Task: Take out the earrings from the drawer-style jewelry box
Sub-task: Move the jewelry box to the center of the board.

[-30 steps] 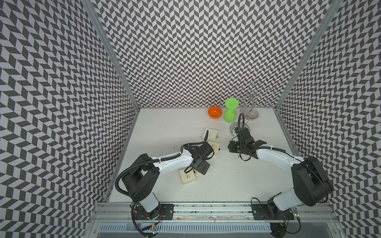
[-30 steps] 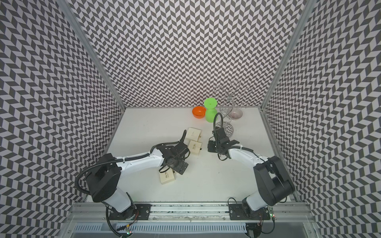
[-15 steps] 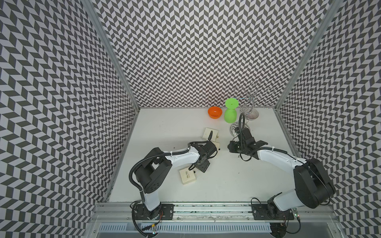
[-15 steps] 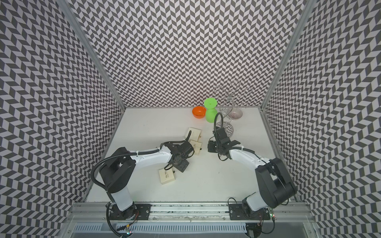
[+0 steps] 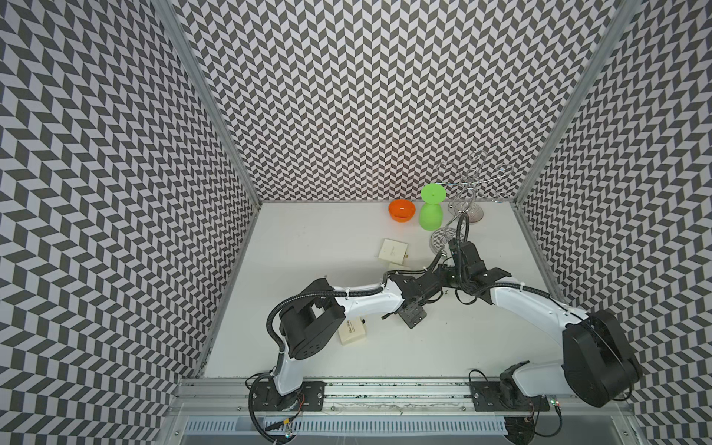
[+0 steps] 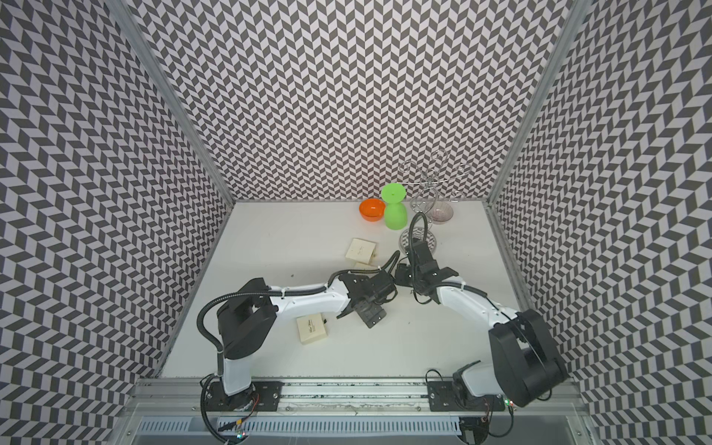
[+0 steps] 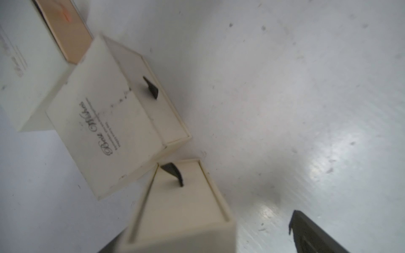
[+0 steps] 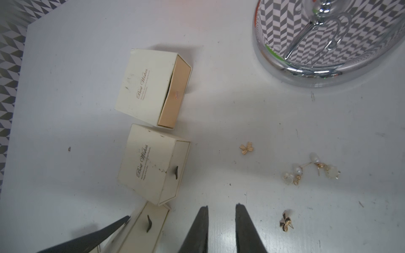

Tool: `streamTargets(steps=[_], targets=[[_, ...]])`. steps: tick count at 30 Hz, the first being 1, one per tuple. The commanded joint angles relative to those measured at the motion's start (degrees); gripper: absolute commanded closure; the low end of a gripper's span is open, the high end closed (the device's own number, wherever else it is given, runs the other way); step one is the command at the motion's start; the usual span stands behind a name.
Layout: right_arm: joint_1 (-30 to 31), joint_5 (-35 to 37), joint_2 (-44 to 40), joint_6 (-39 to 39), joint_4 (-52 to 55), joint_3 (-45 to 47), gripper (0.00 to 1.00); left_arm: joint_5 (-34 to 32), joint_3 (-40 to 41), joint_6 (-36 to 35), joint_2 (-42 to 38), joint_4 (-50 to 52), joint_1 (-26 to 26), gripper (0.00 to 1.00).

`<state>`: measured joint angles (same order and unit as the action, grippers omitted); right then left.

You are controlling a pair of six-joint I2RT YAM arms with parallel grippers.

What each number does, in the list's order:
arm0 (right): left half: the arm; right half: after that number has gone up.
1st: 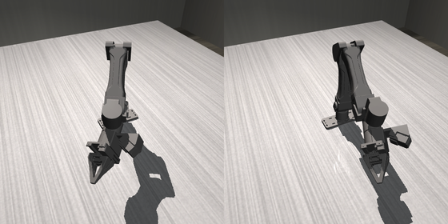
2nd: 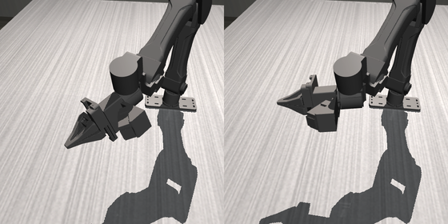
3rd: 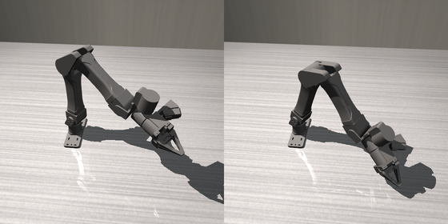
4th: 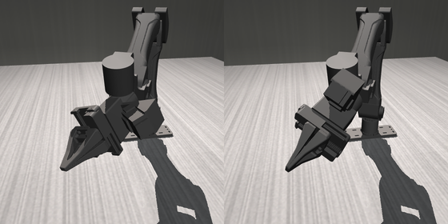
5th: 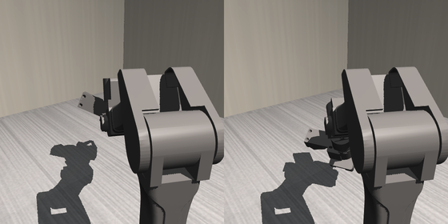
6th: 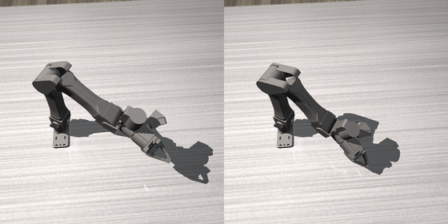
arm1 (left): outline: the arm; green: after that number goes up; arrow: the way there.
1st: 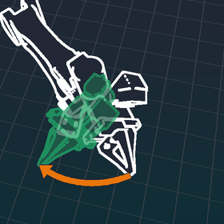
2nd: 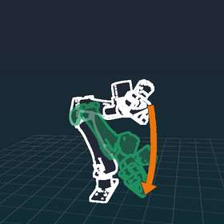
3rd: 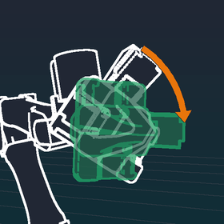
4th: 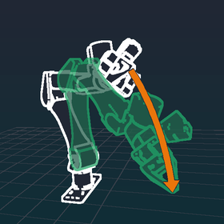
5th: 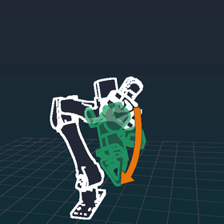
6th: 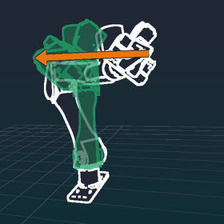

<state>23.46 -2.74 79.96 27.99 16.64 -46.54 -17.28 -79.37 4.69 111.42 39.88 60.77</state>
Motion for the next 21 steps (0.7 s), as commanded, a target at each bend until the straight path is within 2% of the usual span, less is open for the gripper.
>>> streamTargets(steps=[1, 4, 7, 10, 15, 18, 21], targets=[[-0.85, 0.68, -1.39, 1.21, -2.14, 0.40, 0.76, 4.02, -2.38, -1.23, -4.07, -2.23, -0.30, 0.00], [-1.40, -0.30, -0.85, 0.97, -2.03, 0.49, 0.76, 10.93, -0.73, -1.85, -7.47, -4.20, -0.33, 0.00], [-1.53, -1.33, -0.90, 0.92, -1.35, 0.64, 0.76, 10.12, 1.50, 0.30, -9.32, -4.32, -0.97, 0.01], [-1.49, -3.80, -1.39, 1.06, -1.72, 1.82, 0.76, 11.80, 3.86, 3.71, -11.59, -2.86, -4.12, 0.00], [-1.40, -10.42, -0.58, -0.89, -2.22, 3.68, 0.76, 24.89, 12.26, 7.60, -19.22, -2.79, -13.13, 0.00], [-0.74, -16.08, -0.01, -3.45, -3.05, 4.39, 0.75, 31.18, 16.96, 7.61, -22.34, -2.70, -15.85, 0.00], [1.49, -19.14, 1.23, -5.64, -3.37, 4.53, 0.75, 35.44, 20.12, 7.70, -22.23, -2.67, -17.14, 0.00]])
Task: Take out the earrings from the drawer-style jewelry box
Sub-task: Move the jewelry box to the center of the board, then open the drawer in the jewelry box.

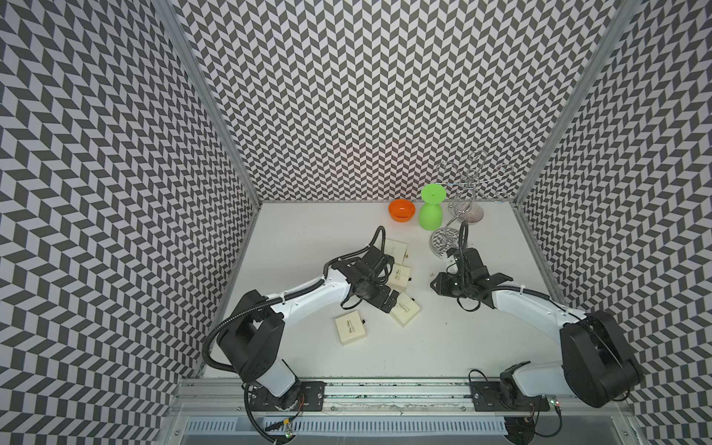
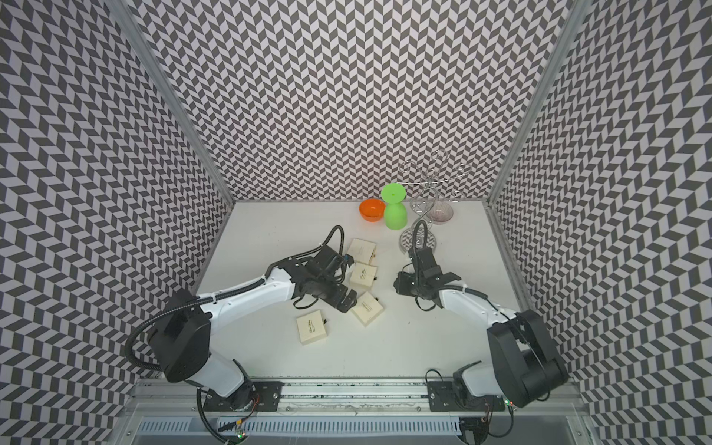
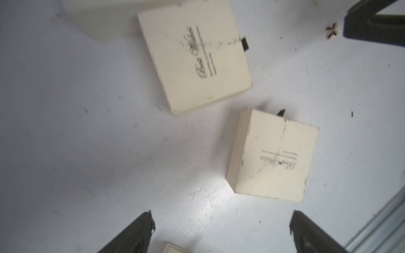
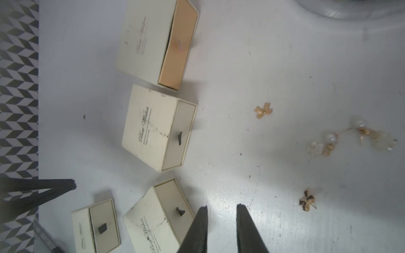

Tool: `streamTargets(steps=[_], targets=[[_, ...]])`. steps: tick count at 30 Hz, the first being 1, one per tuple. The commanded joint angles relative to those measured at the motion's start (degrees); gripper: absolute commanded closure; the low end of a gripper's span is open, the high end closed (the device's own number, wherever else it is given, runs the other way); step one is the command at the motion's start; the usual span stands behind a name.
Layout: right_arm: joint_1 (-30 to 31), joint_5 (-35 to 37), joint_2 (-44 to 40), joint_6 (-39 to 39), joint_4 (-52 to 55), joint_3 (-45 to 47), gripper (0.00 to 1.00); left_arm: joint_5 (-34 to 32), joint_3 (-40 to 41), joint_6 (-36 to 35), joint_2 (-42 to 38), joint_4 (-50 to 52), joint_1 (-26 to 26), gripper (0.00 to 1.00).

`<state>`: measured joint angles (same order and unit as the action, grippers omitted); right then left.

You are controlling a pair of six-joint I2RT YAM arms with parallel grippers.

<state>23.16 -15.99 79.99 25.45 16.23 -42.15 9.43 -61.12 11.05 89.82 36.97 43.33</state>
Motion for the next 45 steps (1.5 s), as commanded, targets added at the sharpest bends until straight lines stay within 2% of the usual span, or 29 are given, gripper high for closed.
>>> streamTargets(steps=[1, 11, 16, 22, 23, 28, 32, 37, 45], targets=[[2.61, -6.52, 1.80, -3.59, -2.91, 0.14, 0.75, 9.53, 2.03, 1.34, -0.11, 0.29, 0.03, 0.01], [8.63, -11.29, 7.42, -4.00, -7.26, -0.72, 0.74, 17.98, 3.75, -1.47, 3.21, -4.89, -1.12, 0.04], [9.23, -11.62, 7.83, -3.76, -7.75, -0.35, 0.74, 22.50, -0.09, -3.28, 7.99, -5.55, -1.33, 0.08], [9.23, -11.15, 6.82, -4.35, -6.58, -0.56, 0.74, 26.67, -7.91, -5.42, 16.85, -4.90, -1.35, 0.25], [9.26, -10.95, 6.61, -4.32, -6.40, -0.61, 0.74, 26.10, -9.34, -5.66, 18.39, -4.91, -1.38, 0.27], [9.19, -10.39, 7.26, -3.74, -6.09, -1.21, 0.74, 21.74, -19.68, -4.65, 26.21, -3.21, -1.63, 0.23], [8.98, -6.74, 8.43, -2.51, -5.21, -3.20, 0.74, 17.25, -25.08, -2.98, 29.71, -2.63, -1.67, 0.20], [7.43, -1.13, 7.27, -1.96, -3.07, -5.31, 0.72, 11.36, -24.92, -0.20, 30.29, -2.64, -1.86, 0.20], [2.89, -2.25, 1.78, -1.86, -2.83, -1.05, 0.72, 11.32, -21.41, -0.41, 27.52, -4.63, -1.98, 0.22]])
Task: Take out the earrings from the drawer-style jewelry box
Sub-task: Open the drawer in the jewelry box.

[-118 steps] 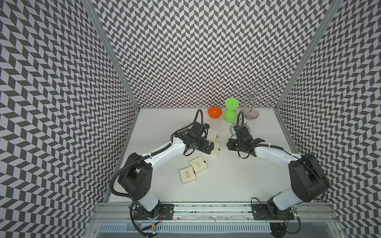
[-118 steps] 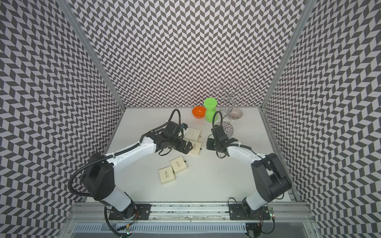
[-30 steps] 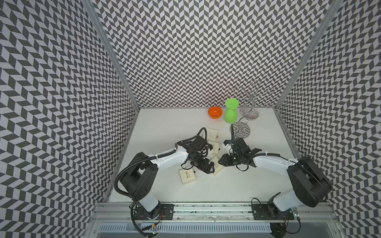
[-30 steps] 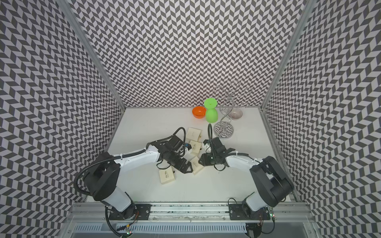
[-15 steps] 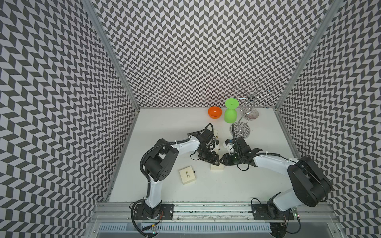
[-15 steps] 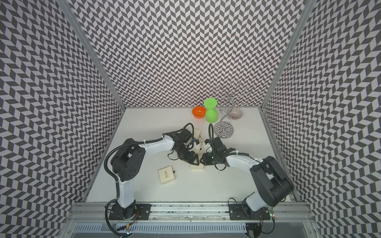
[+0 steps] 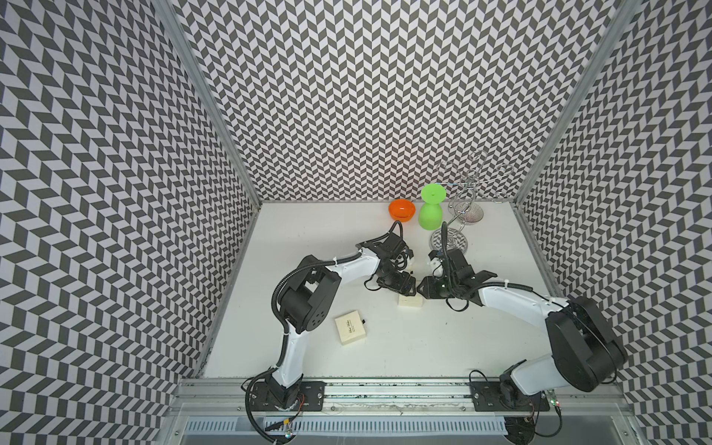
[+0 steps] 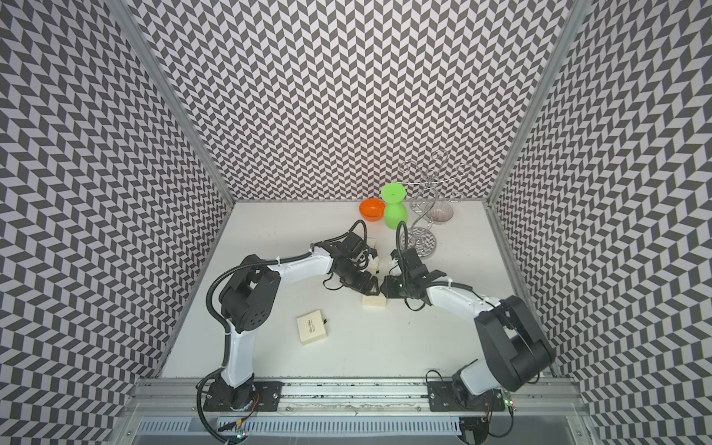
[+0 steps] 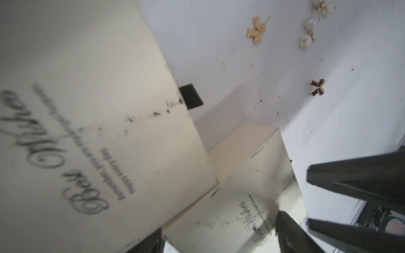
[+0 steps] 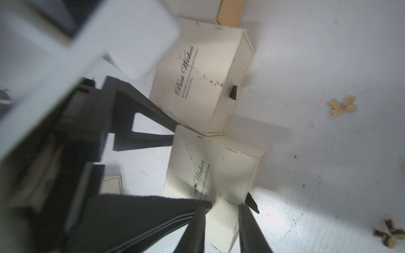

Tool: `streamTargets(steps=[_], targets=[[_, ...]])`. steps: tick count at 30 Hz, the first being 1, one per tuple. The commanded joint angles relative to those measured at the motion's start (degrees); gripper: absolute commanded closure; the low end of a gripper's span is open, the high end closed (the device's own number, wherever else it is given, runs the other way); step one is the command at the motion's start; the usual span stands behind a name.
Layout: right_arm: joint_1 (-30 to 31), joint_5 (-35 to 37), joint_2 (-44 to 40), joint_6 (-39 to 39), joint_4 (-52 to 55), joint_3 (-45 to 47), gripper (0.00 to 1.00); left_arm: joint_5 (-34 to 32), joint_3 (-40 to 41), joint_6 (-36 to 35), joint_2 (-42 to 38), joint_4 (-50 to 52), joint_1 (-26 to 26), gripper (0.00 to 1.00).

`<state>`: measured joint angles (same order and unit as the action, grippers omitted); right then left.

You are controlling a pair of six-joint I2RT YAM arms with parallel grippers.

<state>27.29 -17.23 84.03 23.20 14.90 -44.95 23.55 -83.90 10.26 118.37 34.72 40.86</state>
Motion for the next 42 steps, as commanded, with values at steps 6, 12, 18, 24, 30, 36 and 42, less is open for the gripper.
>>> streamTargets(steps=[6, 12, 18, 24, 30, 36, 42], targets=[[-5.18, -6.65, -1.62, 2.70, -4.68, 5.97, 0.73, -2.53, 1.43, -0.14, -1.43, -3.00, 0.53, 0.25], [-6.37, -9.98, -0.34, 3.41, -8.71, 7.53, 0.73, -2.68, 1.17, -0.09, -1.28, -2.91, 0.53, 0.25], [-6.50, -10.97, 1.52, 3.20, -10.67, 7.57, 0.74, -2.81, 0.98, -0.10, -1.07, -2.82, 0.49, 0.25], [-7.46, -10.37, 2.54, 3.56, -11.64, 7.20, 0.76, -2.98, 0.73, -0.28, -0.69, -2.50, 0.53, 0.25], [-8.89, -10.72, 2.89, 3.08, -11.94, 7.59, 0.76, -3.23, 0.26, -0.62, -0.40, -2.02, 0.50, 0.25], [-8.97, -12.53, 3.63, 2.76, -12.85, 8.52, 0.76, -3.29, -0.25, -0.68, 0.10, -1.68, 0.51, 0.25], [-8.99, -13.18, 4.64, 2.81, -13.32, 8.28, 0.77, -3.34, -0.56, -0.68, 0.33, -1.53, 0.52, 0.25]])
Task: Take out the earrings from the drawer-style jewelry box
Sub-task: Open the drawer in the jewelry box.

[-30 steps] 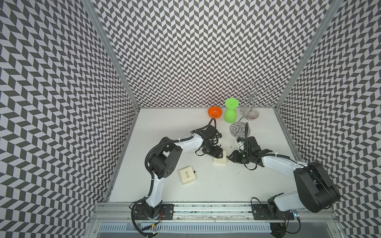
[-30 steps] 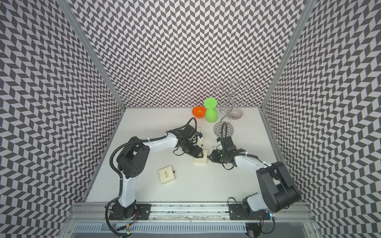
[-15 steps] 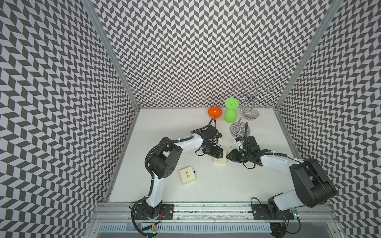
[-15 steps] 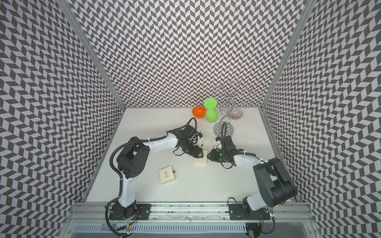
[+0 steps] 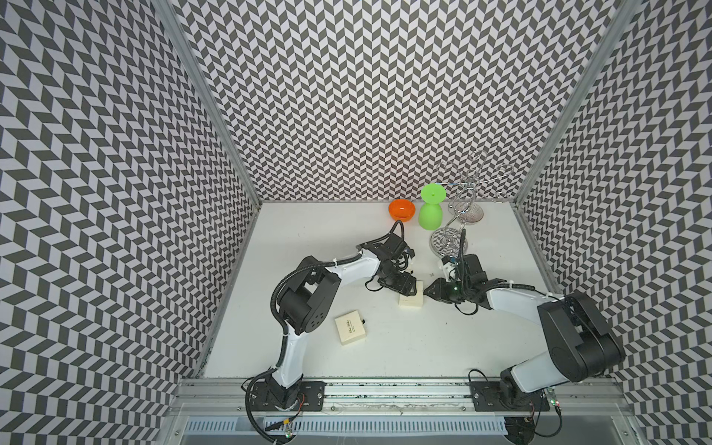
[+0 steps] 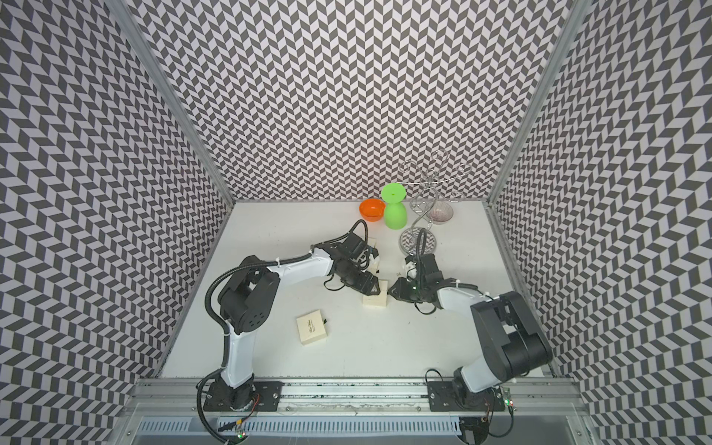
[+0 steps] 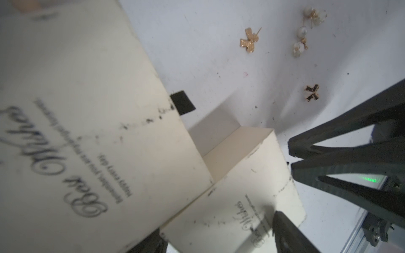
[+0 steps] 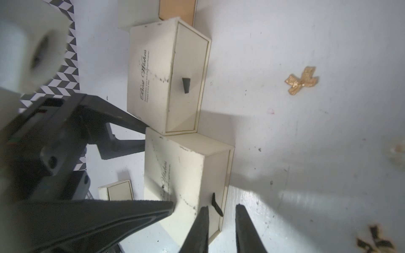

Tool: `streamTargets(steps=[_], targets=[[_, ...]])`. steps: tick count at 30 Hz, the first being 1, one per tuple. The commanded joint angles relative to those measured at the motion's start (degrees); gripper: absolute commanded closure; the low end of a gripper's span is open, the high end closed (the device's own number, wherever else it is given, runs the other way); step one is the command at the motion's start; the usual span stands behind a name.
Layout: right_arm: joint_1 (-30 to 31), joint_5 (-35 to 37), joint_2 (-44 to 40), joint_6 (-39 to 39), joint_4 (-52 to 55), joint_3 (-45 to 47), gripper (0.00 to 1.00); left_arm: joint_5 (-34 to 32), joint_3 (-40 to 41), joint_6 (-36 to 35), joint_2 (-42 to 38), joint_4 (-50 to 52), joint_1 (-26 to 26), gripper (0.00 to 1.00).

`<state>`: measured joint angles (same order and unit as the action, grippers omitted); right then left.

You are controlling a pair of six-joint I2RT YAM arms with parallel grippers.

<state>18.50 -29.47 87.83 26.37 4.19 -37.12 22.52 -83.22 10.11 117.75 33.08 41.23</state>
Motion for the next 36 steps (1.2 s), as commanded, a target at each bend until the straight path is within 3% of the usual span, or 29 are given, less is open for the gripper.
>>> streamTargets(steps=[1, 15, 22, 36], targets=[[-0.19, -1.03, 0.77, -0.28, -2.76, 0.41, 0.77, -2.39, -1.25, -0.57, 1.00, 0.20, 0.16, 0.25], [-0.21, -2.81, 3.19, 0.44, -5.38, 0.20, 0.83, -2.53, -1.66, -0.75, 1.30, 0.71, 0.14, 0.25], [-0.19, -3.32, 2.92, 0.64, -6.47, 0.47, 0.96, -3.37, -1.88, -0.79, 2.02, 1.13, 0.13, 0.25], [-0.15, 8.68, 0.36, 0.54, 2.86, 1.55, 1.00, -8.61, -2.66, 0.17, 4.46, 3.14, -0.19, 0.30]])
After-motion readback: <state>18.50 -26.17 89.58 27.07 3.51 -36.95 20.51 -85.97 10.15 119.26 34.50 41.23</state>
